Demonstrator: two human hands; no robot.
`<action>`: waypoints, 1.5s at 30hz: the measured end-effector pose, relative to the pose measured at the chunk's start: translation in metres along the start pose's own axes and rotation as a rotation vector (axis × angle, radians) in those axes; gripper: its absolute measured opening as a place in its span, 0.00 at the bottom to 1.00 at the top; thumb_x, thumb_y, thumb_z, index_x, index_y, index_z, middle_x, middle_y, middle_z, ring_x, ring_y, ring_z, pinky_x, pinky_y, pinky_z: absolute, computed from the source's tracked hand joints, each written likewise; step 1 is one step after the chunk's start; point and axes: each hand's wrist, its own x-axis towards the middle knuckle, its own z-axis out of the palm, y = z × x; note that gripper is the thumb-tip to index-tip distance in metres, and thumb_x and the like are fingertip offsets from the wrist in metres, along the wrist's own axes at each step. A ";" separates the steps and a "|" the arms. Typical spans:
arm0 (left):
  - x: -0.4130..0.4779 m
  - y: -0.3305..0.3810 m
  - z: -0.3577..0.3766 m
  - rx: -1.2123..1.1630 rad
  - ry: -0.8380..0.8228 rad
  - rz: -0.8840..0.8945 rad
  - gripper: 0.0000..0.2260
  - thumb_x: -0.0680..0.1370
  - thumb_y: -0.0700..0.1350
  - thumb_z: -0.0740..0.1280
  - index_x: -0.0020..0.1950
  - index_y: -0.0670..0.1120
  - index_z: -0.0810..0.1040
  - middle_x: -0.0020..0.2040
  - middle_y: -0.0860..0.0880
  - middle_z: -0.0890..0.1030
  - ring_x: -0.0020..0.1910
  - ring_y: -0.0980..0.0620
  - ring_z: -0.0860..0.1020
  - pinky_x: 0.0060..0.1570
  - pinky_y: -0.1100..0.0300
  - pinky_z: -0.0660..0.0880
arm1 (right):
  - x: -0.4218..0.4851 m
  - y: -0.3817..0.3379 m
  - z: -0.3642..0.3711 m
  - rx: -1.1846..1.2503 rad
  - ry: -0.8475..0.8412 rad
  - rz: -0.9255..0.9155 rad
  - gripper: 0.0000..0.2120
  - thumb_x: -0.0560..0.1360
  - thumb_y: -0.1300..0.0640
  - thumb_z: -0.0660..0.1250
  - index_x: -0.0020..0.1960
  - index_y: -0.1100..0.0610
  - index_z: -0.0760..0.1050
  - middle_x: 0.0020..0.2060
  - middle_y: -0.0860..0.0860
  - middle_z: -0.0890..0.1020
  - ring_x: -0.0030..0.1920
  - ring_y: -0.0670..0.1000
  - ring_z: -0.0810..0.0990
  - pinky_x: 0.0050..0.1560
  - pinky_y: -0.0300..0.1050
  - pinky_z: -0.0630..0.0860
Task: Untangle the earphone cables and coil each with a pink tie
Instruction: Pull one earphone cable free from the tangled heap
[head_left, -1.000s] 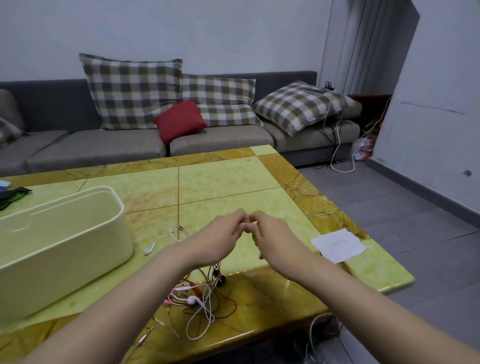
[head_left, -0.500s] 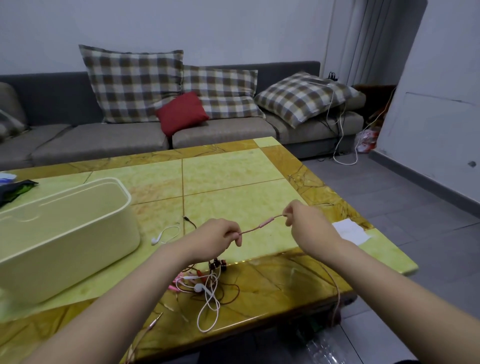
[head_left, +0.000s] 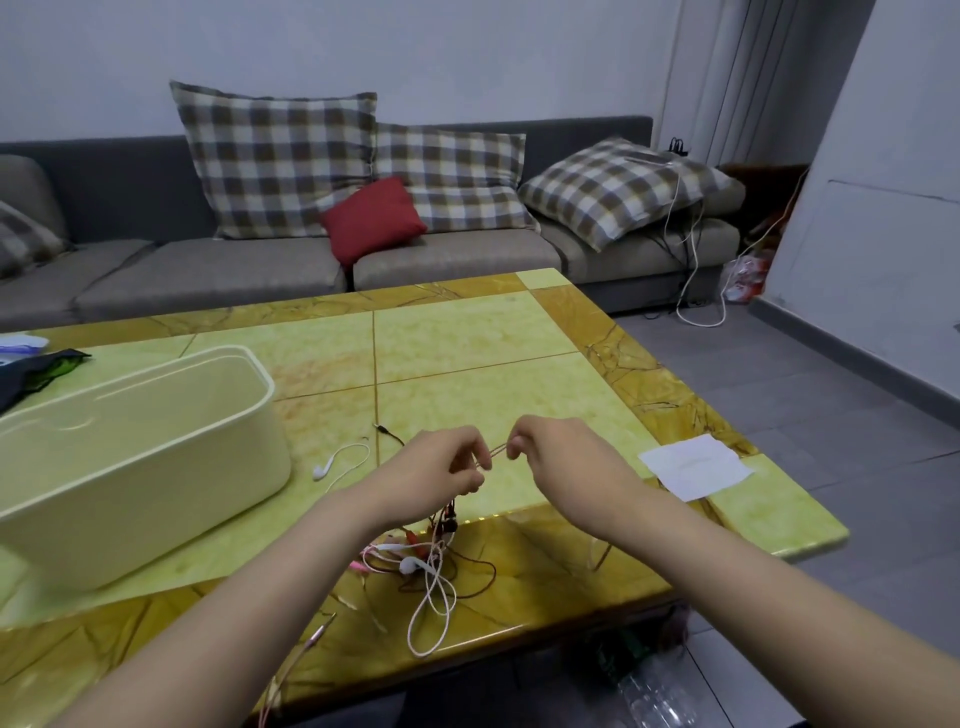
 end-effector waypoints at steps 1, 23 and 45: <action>-0.001 -0.005 0.001 0.024 -0.021 -0.014 0.05 0.77 0.40 0.65 0.47 0.51 0.75 0.43 0.53 0.79 0.44 0.55 0.77 0.44 0.64 0.73 | 0.001 0.000 -0.003 -0.025 0.032 0.022 0.11 0.80 0.60 0.55 0.53 0.54 0.76 0.42 0.49 0.77 0.38 0.51 0.73 0.30 0.41 0.64; -0.012 -0.010 -0.004 -0.139 0.101 -0.004 0.03 0.76 0.47 0.68 0.43 0.50 0.78 0.39 0.56 0.80 0.37 0.66 0.76 0.36 0.73 0.69 | -0.005 -0.010 -0.001 0.253 -0.242 -0.076 0.12 0.80 0.50 0.59 0.56 0.55 0.76 0.39 0.45 0.75 0.39 0.43 0.71 0.34 0.33 0.64; -0.009 -0.007 -0.017 0.165 0.204 -0.262 0.13 0.76 0.48 0.62 0.61 0.51 0.70 0.59 0.49 0.70 0.62 0.48 0.65 0.63 0.50 0.64 | -0.001 0.032 0.003 0.154 -0.047 0.256 0.11 0.81 0.59 0.54 0.53 0.61 0.73 0.43 0.55 0.80 0.43 0.55 0.77 0.41 0.47 0.71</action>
